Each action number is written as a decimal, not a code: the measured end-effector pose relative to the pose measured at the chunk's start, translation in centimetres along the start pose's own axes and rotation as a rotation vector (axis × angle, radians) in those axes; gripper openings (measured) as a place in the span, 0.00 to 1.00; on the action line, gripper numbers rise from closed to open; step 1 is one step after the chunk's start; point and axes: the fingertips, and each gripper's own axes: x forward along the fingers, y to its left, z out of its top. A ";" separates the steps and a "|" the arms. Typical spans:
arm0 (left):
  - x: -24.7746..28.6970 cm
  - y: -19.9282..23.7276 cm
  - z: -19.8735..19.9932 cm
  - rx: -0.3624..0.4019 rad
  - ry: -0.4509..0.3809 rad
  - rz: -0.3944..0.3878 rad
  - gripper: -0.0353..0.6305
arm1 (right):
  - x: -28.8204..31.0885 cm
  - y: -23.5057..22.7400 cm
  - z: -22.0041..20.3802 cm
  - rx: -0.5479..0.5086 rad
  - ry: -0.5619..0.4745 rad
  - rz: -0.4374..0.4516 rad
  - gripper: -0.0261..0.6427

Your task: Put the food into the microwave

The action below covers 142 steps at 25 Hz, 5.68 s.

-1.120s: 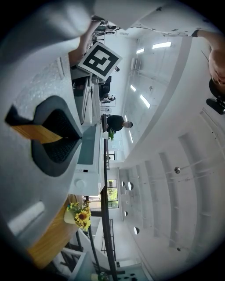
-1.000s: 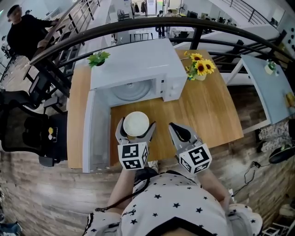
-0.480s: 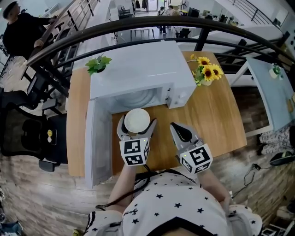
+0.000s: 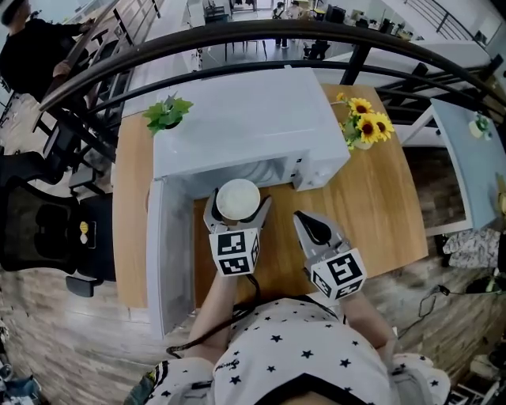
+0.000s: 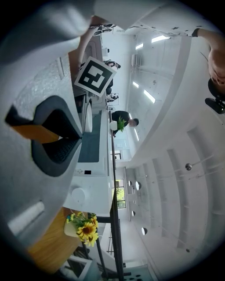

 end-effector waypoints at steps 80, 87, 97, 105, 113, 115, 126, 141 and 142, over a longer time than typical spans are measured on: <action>14.0 9.9 -5.1 0.149 0.246 0.243 0.84 | 4.3 -0.4 -3.2 0.032 0.096 0.025 0.05; 12.7 9.6 -4.9 0.145 0.237 0.249 0.84 | 3.4 0.1 -3.1 0.028 0.077 0.029 0.05; 7.3 7.1 -3.4 0.061 0.164 0.226 0.83 | -0.6 1.6 -3.3 0.025 0.054 0.018 0.05; 0.9 3.9 -3.4 -0.011 0.121 0.209 0.71 | -5.0 3.7 -3.5 0.014 0.030 0.022 0.05; -6.8 1.2 -4.0 -0.041 0.068 0.279 0.32 | -9.9 6.0 -4.0 -0.004 -0.004 0.030 0.05; -8.6 0.3 -4.4 -0.041 0.062 0.280 0.26 | -11.1 6.5 -4.2 -0.010 -0.012 0.030 0.05; -19.6 -6.4 -5.0 -0.011 0.004 0.219 0.08 | -18.5 10.0 -4.9 -0.019 -0.061 0.024 0.05; -33.0 -14.2 -8.3 -0.006 -0.039 0.131 0.06 | -27.2 15.9 -6.0 -0.075 -0.121 0.061 0.05; -33.7 -14.5 -8.3 -0.002 -0.043 0.127 0.06 | -27.7 16.2 -6.0 -0.075 -0.124 0.062 0.05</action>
